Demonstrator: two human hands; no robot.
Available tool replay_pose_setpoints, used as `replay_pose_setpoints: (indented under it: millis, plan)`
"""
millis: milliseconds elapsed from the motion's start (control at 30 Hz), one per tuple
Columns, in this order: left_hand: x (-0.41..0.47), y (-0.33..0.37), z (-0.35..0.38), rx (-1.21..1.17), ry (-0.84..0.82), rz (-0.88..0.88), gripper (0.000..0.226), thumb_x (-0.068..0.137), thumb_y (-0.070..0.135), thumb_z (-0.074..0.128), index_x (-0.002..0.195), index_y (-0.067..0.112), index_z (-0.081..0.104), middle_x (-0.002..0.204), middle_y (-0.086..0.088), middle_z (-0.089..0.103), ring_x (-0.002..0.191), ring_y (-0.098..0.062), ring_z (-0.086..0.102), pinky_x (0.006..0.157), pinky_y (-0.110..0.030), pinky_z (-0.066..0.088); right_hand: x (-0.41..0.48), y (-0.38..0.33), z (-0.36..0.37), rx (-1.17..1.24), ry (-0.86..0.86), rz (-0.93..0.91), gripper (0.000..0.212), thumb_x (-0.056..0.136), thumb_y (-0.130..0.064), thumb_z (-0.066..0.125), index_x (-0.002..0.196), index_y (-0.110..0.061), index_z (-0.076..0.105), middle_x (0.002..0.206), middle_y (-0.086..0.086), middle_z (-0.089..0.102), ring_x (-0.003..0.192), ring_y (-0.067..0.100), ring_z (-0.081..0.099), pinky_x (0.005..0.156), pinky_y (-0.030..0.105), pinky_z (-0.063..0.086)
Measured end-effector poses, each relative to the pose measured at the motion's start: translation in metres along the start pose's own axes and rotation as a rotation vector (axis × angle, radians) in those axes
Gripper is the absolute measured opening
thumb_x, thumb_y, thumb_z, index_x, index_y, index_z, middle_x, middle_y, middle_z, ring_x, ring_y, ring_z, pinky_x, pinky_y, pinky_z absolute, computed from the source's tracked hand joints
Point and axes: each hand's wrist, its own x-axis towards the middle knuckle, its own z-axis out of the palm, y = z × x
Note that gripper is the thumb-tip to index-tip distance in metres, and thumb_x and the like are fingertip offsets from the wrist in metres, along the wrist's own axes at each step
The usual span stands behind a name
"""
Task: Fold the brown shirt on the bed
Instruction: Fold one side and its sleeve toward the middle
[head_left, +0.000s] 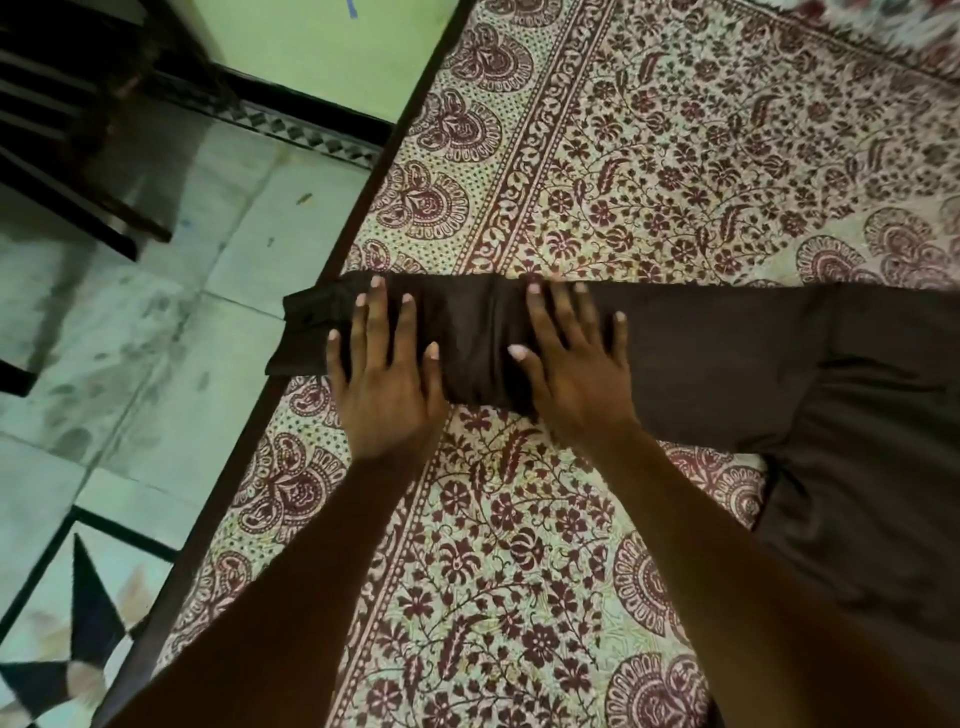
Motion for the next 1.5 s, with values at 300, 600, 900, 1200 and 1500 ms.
replay_pose_setpoints:
  millis: [300, 600, 900, 1200, 1500]
  plan:
    - [0.006, -0.063, 0.0, -0.222, 0.085, -0.453, 0.062, 0.109, 0.05, 0.03, 0.16, 0.015, 0.036, 0.169, -0.019, 0.028, 0.153, -0.039, 0.034, 0.118, -0.058, 0.033, 0.019, -0.109, 0.031, -0.029, 0.021, 0.11, 0.094, 0.094, -0.082, 0.008, 0.167, -0.024, 0.005, 0.173, 0.023, -0.006, 0.158, 0.046, -0.011, 0.118, 0.077, -0.003]
    - [0.009, -0.074, -0.012, -0.587, 0.26, -0.575, 0.042, 0.108, 0.035, 0.047, 0.139, 0.007, 0.056, 0.134, -0.019, 0.065, 0.12, -0.036, 0.063, 0.094, -0.037, 0.05, 0.024, -0.125, 0.036, -0.094, 0.091, 0.012, 0.077, 0.102, -0.072, 0.019, 0.167, -0.032, 0.011, 0.175, 0.012, 0.0, 0.16, 0.04, -0.009, 0.123, 0.07, -0.003]
    - [0.031, -0.088, -0.026, -0.851, 0.217, -0.802, 0.039, 0.106, 0.038, 0.058, 0.134, 0.01, 0.058, 0.123, -0.013, 0.073, 0.107, -0.027, 0.072, 0.082, -0.018, 0.047, 0.048, -0.143, 0.035, -0.138, 0.116, -0.41, 0.06, 0.109, -0.056, 0.021, 0.165, -0.035, 0.023, 0.174, -0.007, 0.017, 0.162, 0.025, 0.007, 0.126, 0.061, 0.009]
    - [0.068, -0.126, -0.028, -0.9, 0.025, -0.845, 0.04, 0.077, 0.014, 0.09, 0.11, 0.018, 0.068, 0.095, -0.004, 0.075, 0.087, -0.018, 0.073, 0.082, -0.032, 0.062, 0.044, -0.182, 0.04, -0.013, 0.12, -0.46, 0.063, 0.109, -0.05, 0.023, 0.164, -0.02, 0.028, 0.173, 0.0, 0.023, 0.162, 0.022, 0.012, 0.128, 0.053, 0.016]
    - [0.075, -0.127, -0.048, -1.218, 0.063, -0.852, 0.033, 0.079, 0.008, 0.088, 0.105, 0.017, 0.07, 0.089, -0.012, 0.079, 0.081, -0.022, 0.079, 0.075, -0.041, 0.066, 0.025, -0.19, 0.047, -0.008, 0.111, -0.325, 0.087, 0.102, -0.071, 0.029, 0.164, -0.01, 0.025, 0.173, 0.012, 0.02, 0.161, 0.028, 0.016, 0.129, 0.055, 0.012]
